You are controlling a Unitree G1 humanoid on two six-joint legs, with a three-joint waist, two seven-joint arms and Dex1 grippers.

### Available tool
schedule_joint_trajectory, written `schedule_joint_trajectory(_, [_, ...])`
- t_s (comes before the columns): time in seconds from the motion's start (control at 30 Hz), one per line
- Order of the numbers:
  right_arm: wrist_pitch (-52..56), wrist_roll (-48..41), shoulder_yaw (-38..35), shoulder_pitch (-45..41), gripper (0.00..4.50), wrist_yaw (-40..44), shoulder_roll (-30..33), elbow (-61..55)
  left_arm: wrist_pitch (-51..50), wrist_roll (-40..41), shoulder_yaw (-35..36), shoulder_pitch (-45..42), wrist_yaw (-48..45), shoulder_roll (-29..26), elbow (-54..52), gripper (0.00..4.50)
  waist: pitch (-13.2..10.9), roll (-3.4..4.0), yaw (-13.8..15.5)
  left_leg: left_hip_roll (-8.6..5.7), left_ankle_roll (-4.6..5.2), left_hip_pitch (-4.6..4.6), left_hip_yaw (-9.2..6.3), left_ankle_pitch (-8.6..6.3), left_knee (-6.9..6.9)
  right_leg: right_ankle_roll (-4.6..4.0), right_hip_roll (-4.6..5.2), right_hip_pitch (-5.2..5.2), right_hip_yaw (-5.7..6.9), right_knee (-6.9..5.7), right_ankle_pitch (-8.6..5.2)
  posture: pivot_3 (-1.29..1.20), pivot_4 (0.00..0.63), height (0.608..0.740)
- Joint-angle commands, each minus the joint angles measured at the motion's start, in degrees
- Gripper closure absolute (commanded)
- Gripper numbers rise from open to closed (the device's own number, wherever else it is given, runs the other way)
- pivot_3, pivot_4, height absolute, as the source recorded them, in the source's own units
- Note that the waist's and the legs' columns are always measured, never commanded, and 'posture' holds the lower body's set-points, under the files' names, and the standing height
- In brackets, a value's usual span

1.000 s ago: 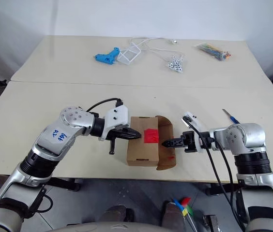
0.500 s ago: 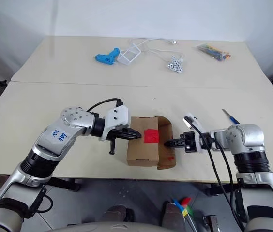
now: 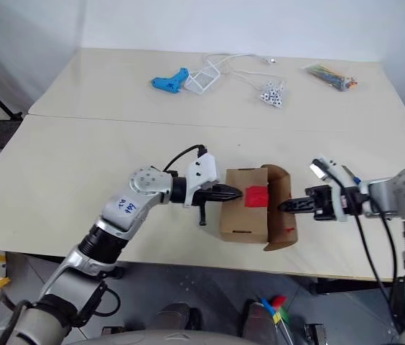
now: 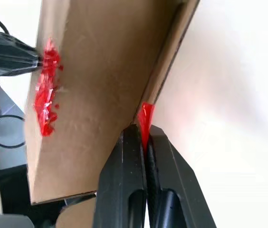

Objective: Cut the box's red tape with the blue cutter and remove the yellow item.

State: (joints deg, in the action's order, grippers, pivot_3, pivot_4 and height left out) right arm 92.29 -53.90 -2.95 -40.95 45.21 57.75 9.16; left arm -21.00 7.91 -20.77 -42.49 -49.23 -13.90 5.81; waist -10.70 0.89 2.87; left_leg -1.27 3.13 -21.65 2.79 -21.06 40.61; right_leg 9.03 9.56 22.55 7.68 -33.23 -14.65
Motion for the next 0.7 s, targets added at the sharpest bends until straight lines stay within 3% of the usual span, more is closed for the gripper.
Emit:
schedule_joint_trajectory(0.03, [0.21,-7.01,1.61,-4.11,4.46,0.78,6.23,-2.26,2.66,-1.95,-1.26,-0.40,1.71,2.94,4.20,4.50,-0.02,0.03,0.03,0.02,0.00,-0.01,0.05,0.00,0.00,0.00,0.00,0.00,0.01,0.07,0.00,0.00,0.150,0.740])
schedule_joint_trajectory(0.33, [0.21,-13.19,15.64,-16.87,4.46,-0.03,17.74,-4.26,6.48,-2.53,-1.28,-0.65,4.93,11.57,9.27,4.50,-0.05,0.05,0.22,0.03,0.10,-0.65,-0.08,-0.02,0.33,0.01,0.00,0.32,0.09,0.35,0.01,0.00,0.150,0.740])
schedule_joint_trajectory(0.7, [0.21,-9.19,34.41,-34.74,4.46,-6.10,16.12,-6.73,4.94,-2.37,-0.74,2.29,7.00,15.28,6.62,4.50,-0.06,0.08,0.25,0.01,0.12,-0.85,-0.11,-0.06,0.37,0.01,0.05,0.53,0.08,0.35,0.02,0.00,0.150,0.740])
